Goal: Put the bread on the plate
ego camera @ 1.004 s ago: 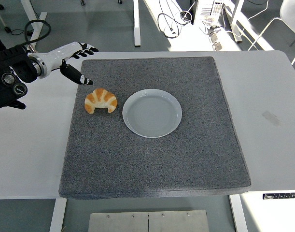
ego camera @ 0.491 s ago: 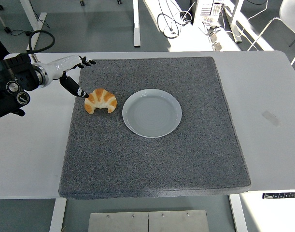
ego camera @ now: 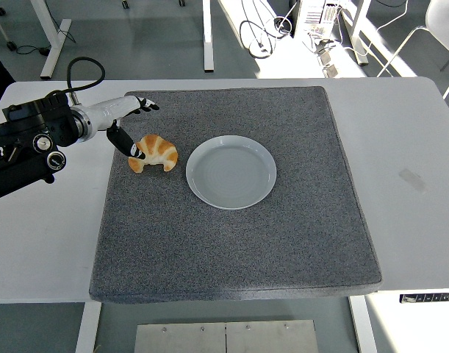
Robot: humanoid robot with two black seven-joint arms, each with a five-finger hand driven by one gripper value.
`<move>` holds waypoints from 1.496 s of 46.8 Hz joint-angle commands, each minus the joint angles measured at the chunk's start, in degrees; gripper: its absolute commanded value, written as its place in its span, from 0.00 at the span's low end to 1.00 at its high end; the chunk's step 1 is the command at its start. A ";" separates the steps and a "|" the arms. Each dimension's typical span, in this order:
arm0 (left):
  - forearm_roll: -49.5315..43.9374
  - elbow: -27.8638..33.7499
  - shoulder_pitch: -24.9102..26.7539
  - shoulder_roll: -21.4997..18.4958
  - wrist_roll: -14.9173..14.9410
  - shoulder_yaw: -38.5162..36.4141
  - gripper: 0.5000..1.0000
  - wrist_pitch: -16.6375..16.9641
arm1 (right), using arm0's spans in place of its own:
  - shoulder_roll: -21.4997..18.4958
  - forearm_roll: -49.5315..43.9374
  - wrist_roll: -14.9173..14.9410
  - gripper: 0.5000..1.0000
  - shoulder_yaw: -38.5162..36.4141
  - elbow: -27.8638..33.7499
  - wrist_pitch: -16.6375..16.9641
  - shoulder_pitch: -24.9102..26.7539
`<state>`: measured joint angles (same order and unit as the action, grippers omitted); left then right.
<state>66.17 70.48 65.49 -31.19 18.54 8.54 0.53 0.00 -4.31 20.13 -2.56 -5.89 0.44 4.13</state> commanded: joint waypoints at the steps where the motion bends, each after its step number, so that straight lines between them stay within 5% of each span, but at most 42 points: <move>1: 0.36 -0.17 -0.01 0.34 0.01 -0.02 0.88 0.00 | 0.00 0.00 0.00 1.00 0.01 0.00 0.00 0.00; 55: 2.92 -10.36 -1.95 8.60 -0.17 -2.22 0.82 0.18 | 0.00 0.00 0.00 1.00 0.01 0.00 0.00 0.00; 62: 2.92 -11.51 -2.12 9.30 -0.34 -2.22 0.74 0.18 | 0.00 0.00 0.00 1.00 0.01 0.00 0.00 0.00; 70: 2.83 -11.51 -2.12 9.48 -0.34 -2.22 0.51 0.09 | 0.00 0.00 0.00 1.00 0.01 0.00 0.00 0.00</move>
<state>69.08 58.97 63.38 -21.79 18.20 6.33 0.64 0.00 -4.31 20.13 -2.55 -5.89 0.44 4.13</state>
